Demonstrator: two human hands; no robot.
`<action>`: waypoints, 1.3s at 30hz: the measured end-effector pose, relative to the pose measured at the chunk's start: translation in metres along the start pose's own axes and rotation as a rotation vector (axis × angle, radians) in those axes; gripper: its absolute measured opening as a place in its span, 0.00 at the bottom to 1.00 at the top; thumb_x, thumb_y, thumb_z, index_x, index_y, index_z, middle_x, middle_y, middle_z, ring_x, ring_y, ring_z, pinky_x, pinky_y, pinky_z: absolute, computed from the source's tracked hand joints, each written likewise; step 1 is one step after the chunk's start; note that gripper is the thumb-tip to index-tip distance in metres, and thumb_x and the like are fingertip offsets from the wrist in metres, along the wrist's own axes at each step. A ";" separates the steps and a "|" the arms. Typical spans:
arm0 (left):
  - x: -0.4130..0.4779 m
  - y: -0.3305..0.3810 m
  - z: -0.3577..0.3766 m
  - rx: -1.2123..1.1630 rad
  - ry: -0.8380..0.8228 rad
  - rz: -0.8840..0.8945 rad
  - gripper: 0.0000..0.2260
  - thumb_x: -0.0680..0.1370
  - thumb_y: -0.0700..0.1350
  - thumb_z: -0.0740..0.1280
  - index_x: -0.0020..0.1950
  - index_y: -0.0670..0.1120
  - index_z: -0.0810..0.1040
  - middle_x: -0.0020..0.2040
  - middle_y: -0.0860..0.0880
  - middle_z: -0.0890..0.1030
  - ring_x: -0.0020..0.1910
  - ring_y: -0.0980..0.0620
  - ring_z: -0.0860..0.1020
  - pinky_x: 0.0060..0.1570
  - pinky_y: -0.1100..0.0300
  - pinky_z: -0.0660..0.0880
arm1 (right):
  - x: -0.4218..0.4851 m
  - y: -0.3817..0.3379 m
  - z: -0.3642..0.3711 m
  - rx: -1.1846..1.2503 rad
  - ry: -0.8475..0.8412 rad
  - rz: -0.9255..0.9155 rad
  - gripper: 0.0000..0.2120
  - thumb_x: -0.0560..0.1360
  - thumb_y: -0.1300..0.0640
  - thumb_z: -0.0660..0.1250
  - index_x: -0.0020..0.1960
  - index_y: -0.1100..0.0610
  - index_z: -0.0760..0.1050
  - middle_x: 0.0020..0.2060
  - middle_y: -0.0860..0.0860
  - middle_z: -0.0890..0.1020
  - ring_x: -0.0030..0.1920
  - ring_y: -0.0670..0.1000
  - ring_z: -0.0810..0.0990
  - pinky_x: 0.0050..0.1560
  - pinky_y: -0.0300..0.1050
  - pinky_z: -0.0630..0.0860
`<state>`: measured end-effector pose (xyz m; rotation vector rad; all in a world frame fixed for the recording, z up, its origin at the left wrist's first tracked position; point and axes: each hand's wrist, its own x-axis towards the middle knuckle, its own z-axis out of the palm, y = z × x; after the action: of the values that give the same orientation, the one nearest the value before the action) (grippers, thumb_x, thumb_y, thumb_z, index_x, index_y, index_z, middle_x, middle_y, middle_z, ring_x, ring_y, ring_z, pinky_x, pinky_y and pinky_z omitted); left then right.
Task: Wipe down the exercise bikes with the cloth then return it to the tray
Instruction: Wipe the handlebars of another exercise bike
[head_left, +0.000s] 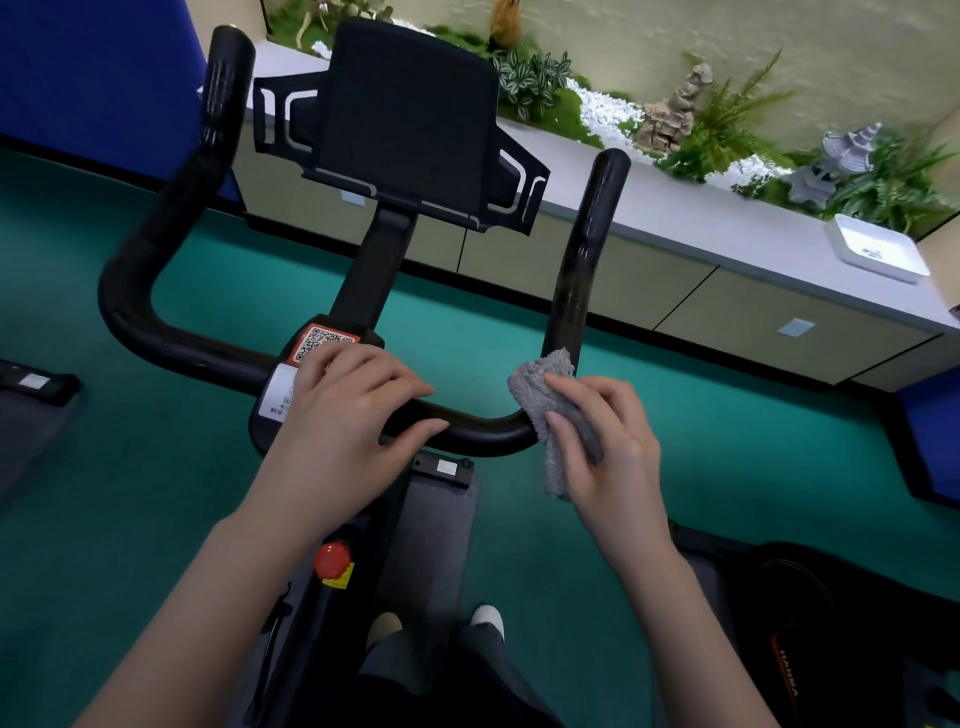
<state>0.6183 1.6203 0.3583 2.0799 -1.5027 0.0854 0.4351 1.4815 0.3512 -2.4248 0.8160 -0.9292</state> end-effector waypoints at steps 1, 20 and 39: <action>0.002 0.003 0.002 -0.005 -0.009 0.012 0.18 0.74 0.58 0.62 0.49 0.46 0.83 0.46 0.53 0.81 0.52 0.49 0.78 0.64 0.54 0.61 | 0.002 0.002 -0.001 0.000 -0.009 -0.011 0.13 0.75 0.66 0.68 0.59 0.60 0.79 0.50 0.56 0.76 0.51 0.46 0.73 0.56 0.26 0.65; 0.017 0.051 0.037 -0.126 -0.144 -0.091 0.14 0.71 0.54 0.73 0.53 0.51 0.82 0.45 0.56 0.82 0.47 0.51 0.80 0.47 0.53 0.72 | 0.003 0.029 0.009 0.277 0.076 0.074 0.22 0.76 0.71 0.62 0.67 0.55 0.71 0.52 0.56 0.71 0.54 0.47 0.71 0.60 0.30 0.64; 0.023 0.063 0.033 -0.167 -0.156 -0.191 0.17 0.69 0.57 0.70 0.53 0.50 0.83 0.46 0.57 0.82 0.46 0.56 0.80 0.48 0.53 0.71 | -0.006 0.034 0.032 0.714 0.212 0.302 0.18 0.76 0.68 0.63 0.63 0.55 0.74 0.57 0.54 0.74 0.63 0.47 0.74 0.65 0.38 0.68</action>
<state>0.5616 1.5719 0.3644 2.1210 -1.3399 -0.2716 0.4415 1.4653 0.3069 -1.5679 0.7293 -1.1267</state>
